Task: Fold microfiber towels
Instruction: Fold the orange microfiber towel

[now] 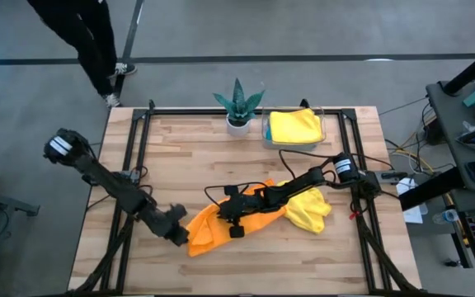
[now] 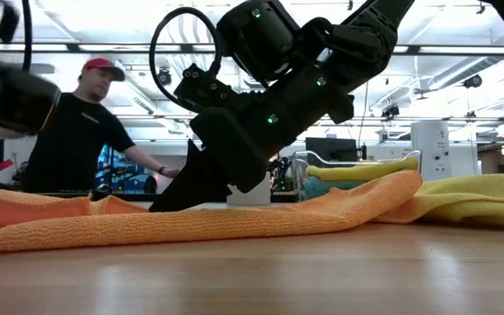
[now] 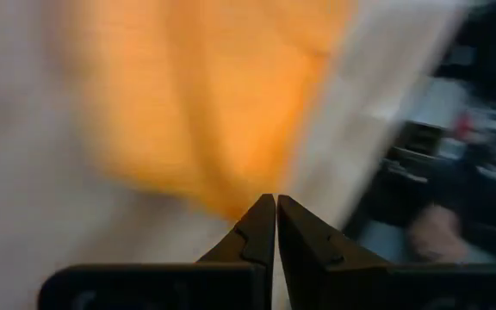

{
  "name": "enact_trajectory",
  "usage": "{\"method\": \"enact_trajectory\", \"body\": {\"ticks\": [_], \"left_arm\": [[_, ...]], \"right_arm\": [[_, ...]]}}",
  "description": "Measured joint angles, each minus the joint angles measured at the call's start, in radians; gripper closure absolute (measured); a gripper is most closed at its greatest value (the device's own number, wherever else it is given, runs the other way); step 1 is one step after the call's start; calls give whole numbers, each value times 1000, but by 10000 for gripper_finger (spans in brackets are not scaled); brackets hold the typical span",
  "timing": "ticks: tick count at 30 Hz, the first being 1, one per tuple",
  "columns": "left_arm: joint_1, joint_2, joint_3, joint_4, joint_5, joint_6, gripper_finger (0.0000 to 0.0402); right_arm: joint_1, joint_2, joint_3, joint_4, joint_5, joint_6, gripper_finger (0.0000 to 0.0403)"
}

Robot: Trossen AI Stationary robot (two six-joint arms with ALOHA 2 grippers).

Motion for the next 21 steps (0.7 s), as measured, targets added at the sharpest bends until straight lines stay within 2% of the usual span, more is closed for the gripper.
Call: {"method": "enact_trajectory", "body": {"ticks": [4, 6, 10, 15, 21], "left_arm": [[-1, -64, -1, -273, -46, -53, 400], [0, -92, -2, -314, -83, -52, 400], [0, -137, -2, -310, -142, -15, 400], [0, -167, -2, -304, -161, -10, 400], [0, -94, -24, -106, -230, 19, 387]], "right_arm": [[0, 0, 0, 0, 0, -6, 360], [0, 0, 0, 0, 0, -6, 360], [0, 0, 0, 0, 0, -7, 360], [0, 0, 0, 0, 0, -7, 360], [0, 0, 0, 0, 0, -9, 360]]}}
